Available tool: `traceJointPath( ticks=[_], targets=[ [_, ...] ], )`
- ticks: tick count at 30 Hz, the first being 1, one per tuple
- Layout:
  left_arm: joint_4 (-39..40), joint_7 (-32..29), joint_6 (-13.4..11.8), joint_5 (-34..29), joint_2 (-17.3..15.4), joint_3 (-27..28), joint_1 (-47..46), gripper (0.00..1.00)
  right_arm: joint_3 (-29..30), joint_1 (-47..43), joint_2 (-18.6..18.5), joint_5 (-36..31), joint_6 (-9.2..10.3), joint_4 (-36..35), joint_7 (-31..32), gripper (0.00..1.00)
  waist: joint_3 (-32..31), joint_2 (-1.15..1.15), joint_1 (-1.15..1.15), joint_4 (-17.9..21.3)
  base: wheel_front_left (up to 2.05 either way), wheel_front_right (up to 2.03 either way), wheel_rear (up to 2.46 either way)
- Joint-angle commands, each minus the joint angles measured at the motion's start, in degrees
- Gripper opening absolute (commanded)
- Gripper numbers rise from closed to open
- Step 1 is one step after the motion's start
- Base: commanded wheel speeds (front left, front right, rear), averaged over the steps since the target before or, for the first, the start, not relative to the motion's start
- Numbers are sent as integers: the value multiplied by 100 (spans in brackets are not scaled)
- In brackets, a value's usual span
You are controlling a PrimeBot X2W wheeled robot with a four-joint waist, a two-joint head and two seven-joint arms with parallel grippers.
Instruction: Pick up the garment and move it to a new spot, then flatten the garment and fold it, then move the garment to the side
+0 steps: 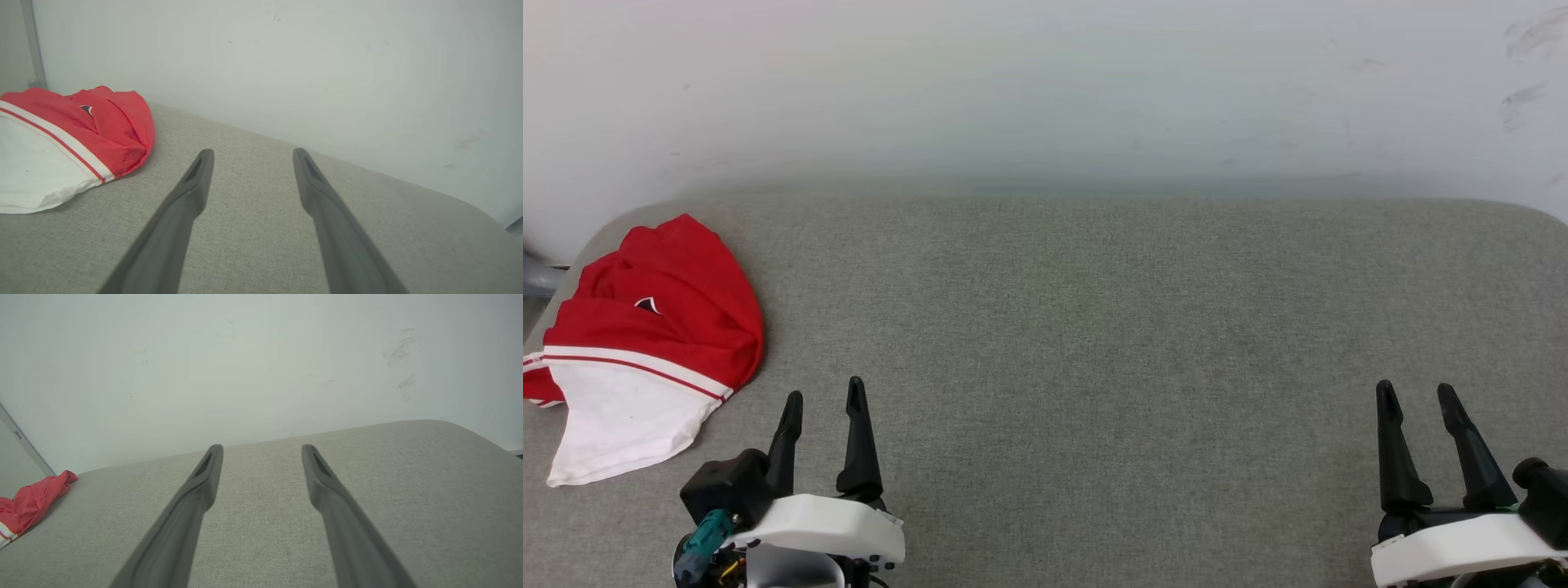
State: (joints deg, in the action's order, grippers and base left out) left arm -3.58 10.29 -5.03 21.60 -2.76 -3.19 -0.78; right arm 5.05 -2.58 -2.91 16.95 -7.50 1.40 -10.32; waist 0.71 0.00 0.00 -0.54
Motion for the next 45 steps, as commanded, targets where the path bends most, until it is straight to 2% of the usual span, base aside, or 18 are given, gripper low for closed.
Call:
traceJointPath(
  ticks=[1, 19, 34, 41, 45],
  targets=[
    [62, 57, -13, -141, -13, -13, 9, 100, 5, -16, 1, -153, 1, -81, -53, 100, -1, 0, 0, -2, 0, 0, 0],
    [106, 276, -37, -1037, -15, -155, 106, 100, 58, -117, 3, -932, 1, -146, -270, 100, -15, 0, 0, -4, 0, 0, 0],
    [43, 433, 77, -1494, -15, -183, 153, 100, 72, -182, 5, -1507, 2, -233, -440, 100, -16, 0, 0, -31, 0, 0, 0],
    [-113, 507, 108, -1517, -16, -146, 155, 100, 82, -221, 5, -1683, 3, -256, -494, 100, -20, 0, 0, -39, 0, 0, 0],
    [-189, 495, 171, -1372, -15, -98, 128, 100, 103, -221, 6, -1477, 3, -218, -490, 100, -17, 0, 0, -43, 0, 0, 0]
  ],
)
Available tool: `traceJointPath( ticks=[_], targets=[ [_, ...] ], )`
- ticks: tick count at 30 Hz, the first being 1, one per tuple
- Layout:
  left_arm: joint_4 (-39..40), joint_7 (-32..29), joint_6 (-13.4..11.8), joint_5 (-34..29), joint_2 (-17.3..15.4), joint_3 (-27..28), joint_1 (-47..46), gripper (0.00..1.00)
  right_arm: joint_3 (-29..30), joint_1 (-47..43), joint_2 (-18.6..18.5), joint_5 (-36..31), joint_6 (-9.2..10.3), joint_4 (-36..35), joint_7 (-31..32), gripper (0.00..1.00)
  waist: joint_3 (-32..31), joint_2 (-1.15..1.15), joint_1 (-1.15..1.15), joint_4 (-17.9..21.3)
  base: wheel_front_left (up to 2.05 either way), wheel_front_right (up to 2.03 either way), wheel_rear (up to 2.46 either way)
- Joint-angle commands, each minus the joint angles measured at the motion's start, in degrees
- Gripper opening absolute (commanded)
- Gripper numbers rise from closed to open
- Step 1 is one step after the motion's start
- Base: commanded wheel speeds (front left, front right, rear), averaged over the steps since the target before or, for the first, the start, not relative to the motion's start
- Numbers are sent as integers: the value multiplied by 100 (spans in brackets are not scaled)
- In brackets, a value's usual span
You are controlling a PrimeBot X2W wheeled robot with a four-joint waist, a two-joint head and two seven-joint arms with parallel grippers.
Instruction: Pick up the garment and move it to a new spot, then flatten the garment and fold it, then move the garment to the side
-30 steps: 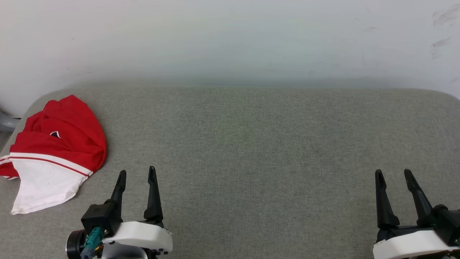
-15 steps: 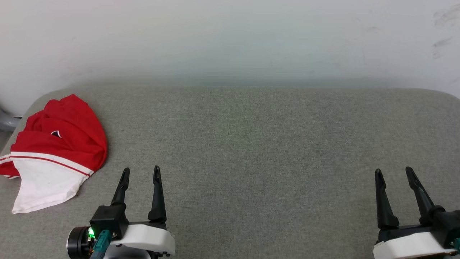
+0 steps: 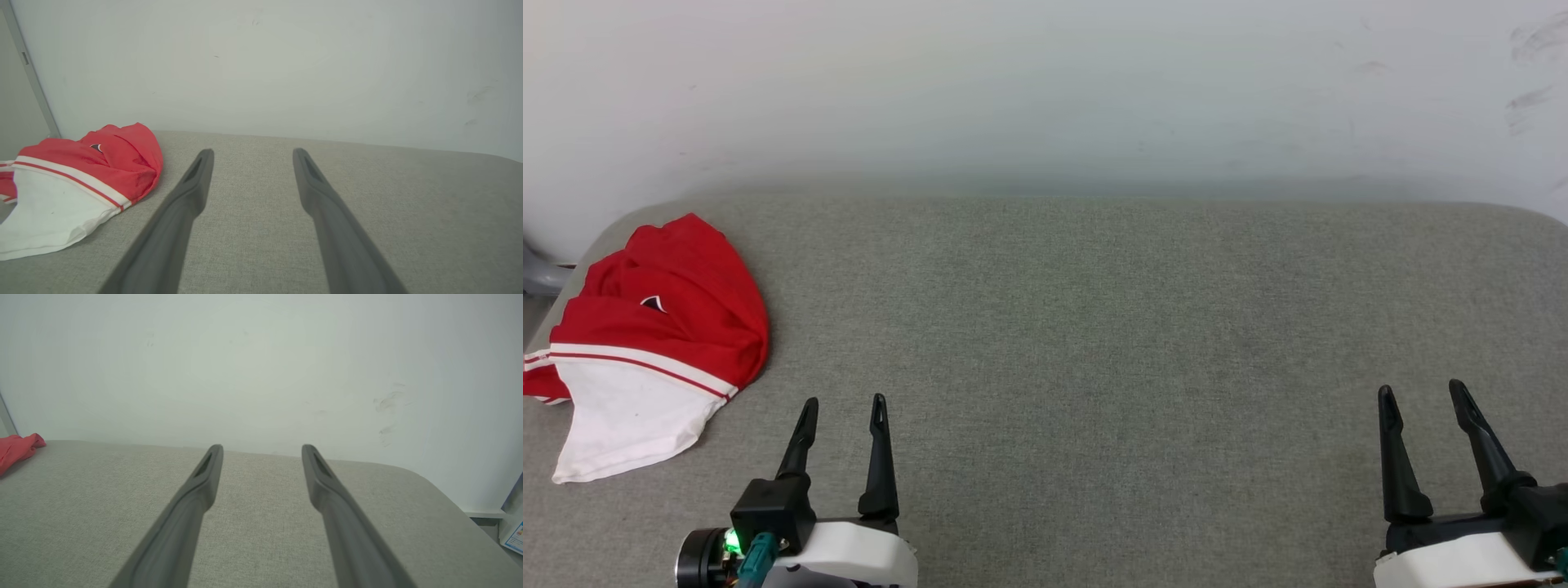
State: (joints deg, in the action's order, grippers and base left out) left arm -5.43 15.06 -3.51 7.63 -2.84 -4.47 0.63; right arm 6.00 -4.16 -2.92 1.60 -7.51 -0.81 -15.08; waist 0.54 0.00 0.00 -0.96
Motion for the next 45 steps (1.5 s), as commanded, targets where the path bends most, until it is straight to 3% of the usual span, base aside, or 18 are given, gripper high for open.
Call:
traceJointPath(
  ticks=[1, 16, 33, 45],
  targets=[
    [-11, 18, 28, 47, -7, 37, -19, 100, 13, -62, 6, 87, 4, 8, -13, 100, 1, 0, 0, -3, 0, 0, 0],
    [-107, 17, 78, 127, -7, 89, -43, 100, 33, -55, 7, 644, 4, 167, -13, 100, 8, 0, 0, -8, 0, 0, 0],
    [-169, 17, 84, 115, -7, 92, -70, 100, 9, -59, 7, 679, 4, 207, -13, 100, 9, 0, 0, -30, 0, 0, 0],
    [-202, 17, 54, 57, -7, 96, -158, 100, 36, -88, 7, 619, 4, 144, -13, 100, 74, 0, 0, -538, 0, 0, 0]
  ],
)
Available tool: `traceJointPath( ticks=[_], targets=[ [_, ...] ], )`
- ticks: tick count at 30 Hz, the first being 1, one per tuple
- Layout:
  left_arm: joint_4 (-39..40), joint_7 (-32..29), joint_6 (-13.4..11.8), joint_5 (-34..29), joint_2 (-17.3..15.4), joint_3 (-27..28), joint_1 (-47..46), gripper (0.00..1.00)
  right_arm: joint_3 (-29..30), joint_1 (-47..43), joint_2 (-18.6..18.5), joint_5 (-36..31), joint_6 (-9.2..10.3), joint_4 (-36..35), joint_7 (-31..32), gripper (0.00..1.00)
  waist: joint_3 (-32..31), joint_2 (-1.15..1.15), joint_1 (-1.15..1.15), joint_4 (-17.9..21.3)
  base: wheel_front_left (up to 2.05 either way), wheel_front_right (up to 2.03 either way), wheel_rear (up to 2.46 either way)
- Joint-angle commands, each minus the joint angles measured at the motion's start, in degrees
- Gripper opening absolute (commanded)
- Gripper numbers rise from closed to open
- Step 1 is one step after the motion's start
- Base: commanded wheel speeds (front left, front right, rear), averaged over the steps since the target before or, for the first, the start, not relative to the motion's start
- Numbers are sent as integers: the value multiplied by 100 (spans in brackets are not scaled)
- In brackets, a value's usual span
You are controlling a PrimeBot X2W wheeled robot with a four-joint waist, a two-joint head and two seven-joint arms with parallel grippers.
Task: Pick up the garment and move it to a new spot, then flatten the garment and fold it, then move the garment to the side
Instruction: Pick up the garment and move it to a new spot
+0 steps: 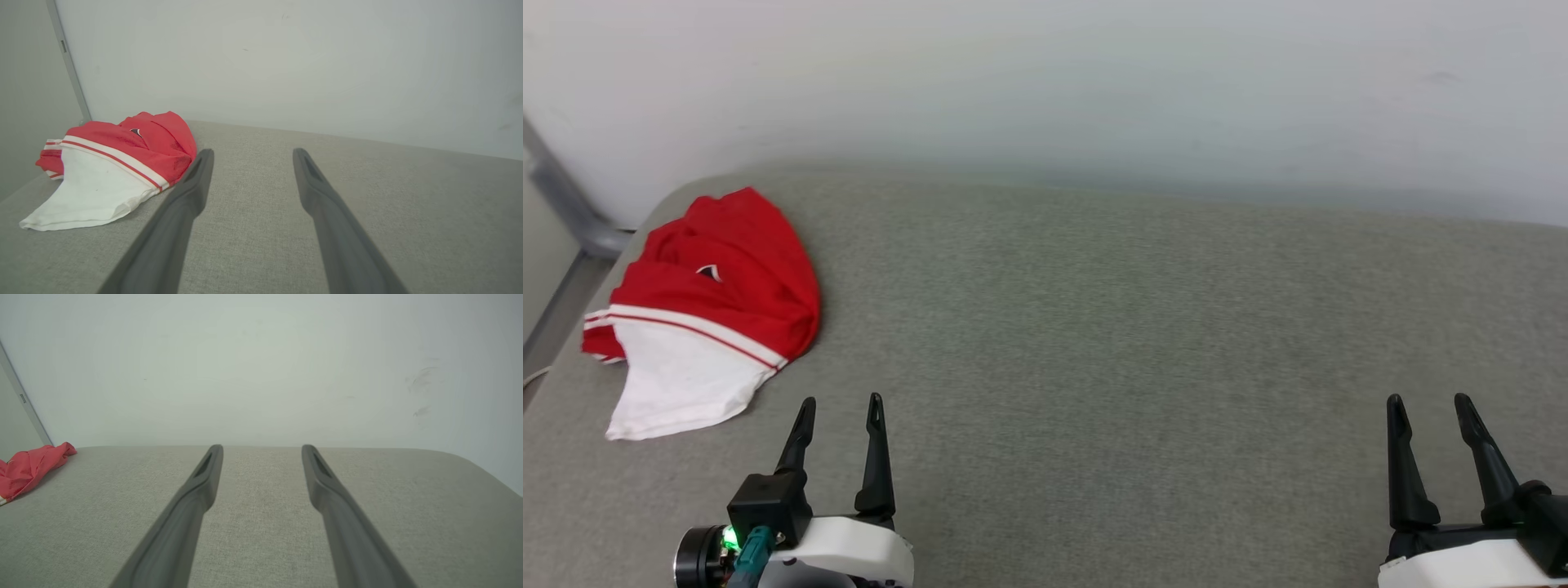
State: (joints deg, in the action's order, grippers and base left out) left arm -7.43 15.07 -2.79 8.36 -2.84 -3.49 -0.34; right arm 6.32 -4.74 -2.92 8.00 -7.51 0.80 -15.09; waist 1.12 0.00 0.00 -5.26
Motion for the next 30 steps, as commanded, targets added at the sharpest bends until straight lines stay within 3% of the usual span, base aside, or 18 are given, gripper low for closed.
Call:
traceJointPath(
  ticks=[1, 18, 30],
  targets=[
    [-6, 16, -26, -29, -7, 3, -67, 100, 5, -38, 7, -24, 4, -13, -12, 100, 22, 0, 0, -186, 0, 0, 0],
    [-27, 16, -86, 20, -7, 225, 42, 100, -36, -63, 6, -96, 4, 2, -12, 100, 36, 0, 0, -1501, 0, 0, 0],
    [-26, 16, -46, 78, -5, 350, 83, 100, -87, -19, 7, -70, 4, 34, -12, 100, 59, 0, 0, -2077, 0, 0, 0]
  ],
)
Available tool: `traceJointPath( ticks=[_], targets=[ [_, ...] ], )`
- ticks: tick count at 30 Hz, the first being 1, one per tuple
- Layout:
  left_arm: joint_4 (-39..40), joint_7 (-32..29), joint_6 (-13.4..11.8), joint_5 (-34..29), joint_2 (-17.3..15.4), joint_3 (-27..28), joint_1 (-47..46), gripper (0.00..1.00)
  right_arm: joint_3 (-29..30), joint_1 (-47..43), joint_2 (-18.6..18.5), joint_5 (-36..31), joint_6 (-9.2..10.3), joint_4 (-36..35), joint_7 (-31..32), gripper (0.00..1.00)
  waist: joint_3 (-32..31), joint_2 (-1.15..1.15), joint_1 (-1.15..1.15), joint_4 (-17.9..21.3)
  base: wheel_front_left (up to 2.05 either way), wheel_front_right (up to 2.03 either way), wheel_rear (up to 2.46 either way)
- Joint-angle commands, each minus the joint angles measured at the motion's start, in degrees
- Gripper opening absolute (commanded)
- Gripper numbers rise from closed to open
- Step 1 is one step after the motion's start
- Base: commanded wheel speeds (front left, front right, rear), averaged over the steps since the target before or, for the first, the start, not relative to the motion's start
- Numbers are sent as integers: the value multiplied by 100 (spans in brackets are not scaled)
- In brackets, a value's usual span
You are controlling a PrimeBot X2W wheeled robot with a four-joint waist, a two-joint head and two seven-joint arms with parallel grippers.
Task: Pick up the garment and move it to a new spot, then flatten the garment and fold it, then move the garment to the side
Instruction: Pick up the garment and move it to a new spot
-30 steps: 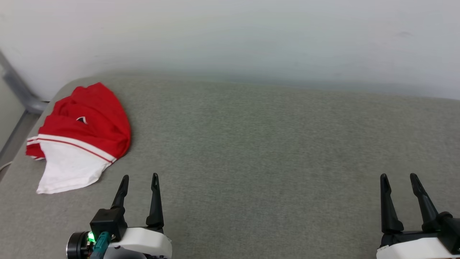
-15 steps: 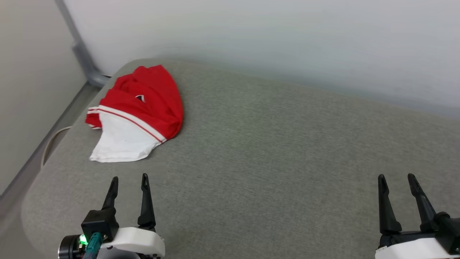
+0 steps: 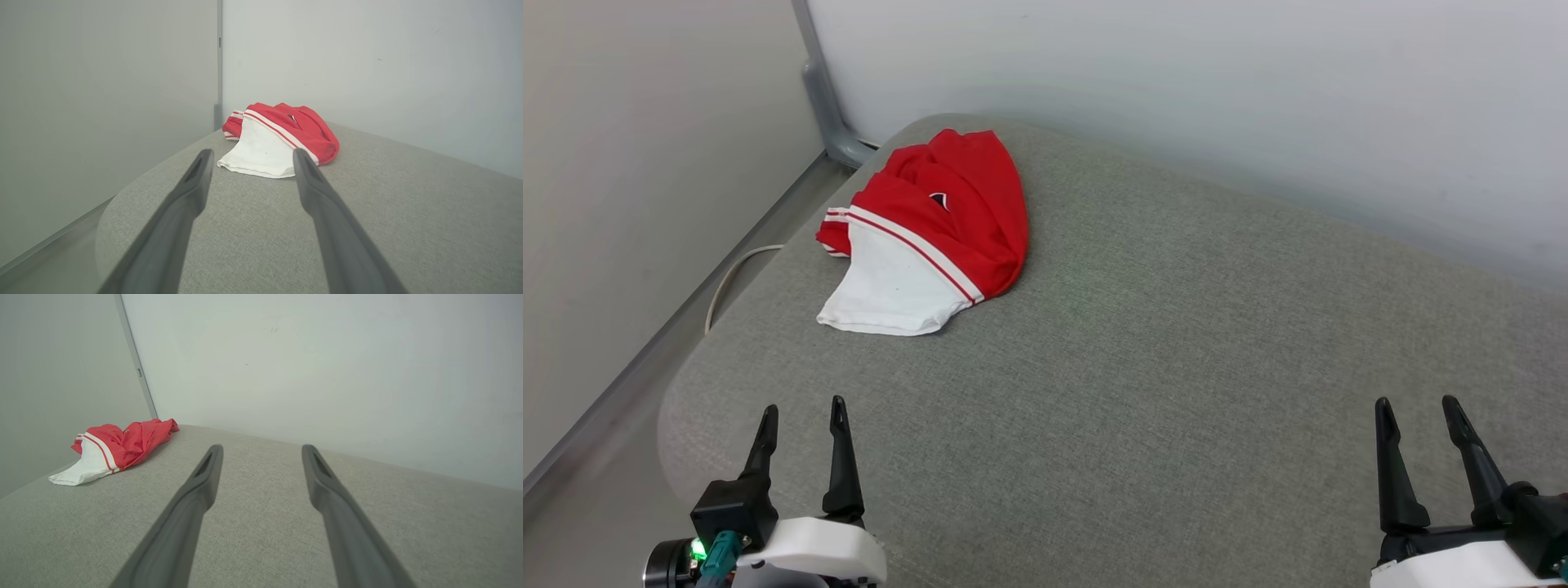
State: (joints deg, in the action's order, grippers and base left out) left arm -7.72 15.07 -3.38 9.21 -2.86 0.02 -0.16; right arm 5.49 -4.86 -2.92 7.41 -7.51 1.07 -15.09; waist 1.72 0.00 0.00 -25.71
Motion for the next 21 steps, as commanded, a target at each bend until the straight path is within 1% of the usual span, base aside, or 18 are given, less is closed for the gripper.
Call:
traceJointPath(
  ticks=[1, 7, 13, 15, 18, 21],
  targets=[
    [4, 16, 11, -6, -3, 14, 68, 100, -6, -8, 7, -11, 4, 5, -12, 100, -1, 0, 0, -51, 0, 0, 0],
    [1, 16, 36, 25, -3, 60, 46, 100, -30, -25, 7, -21, 4, -12, -12, 100, 14, 0, 0, -88, 0, 0, 0],
    [-14, 15, 100, 204, -1, 331, -177, 100, -58, 140, 7, -107, 4, -56, -12, 100, 153, 0, 0, 122, 0, 0, 0],
    [-18, 16, 191, 358, -5, 513, -354, 100, -68, 164, 7, -148, 4, -88, -12, 100, 243, 0, 0, 210, 0, 0, 0],
    [-16, 16, 416, 184, -12, 843, -760, 100, -84, 253, 7, -249, 4, -175, -12, 100, 466, 0, 0, 358, 0, 0, 0],
    [25, 16, 628, 48, -128, 1202, -1309, 100, -59, 390, 7, -409, 4, -273, -12, 100, 809, 0, 0, 515, 0, 0, 0]
  ],
)
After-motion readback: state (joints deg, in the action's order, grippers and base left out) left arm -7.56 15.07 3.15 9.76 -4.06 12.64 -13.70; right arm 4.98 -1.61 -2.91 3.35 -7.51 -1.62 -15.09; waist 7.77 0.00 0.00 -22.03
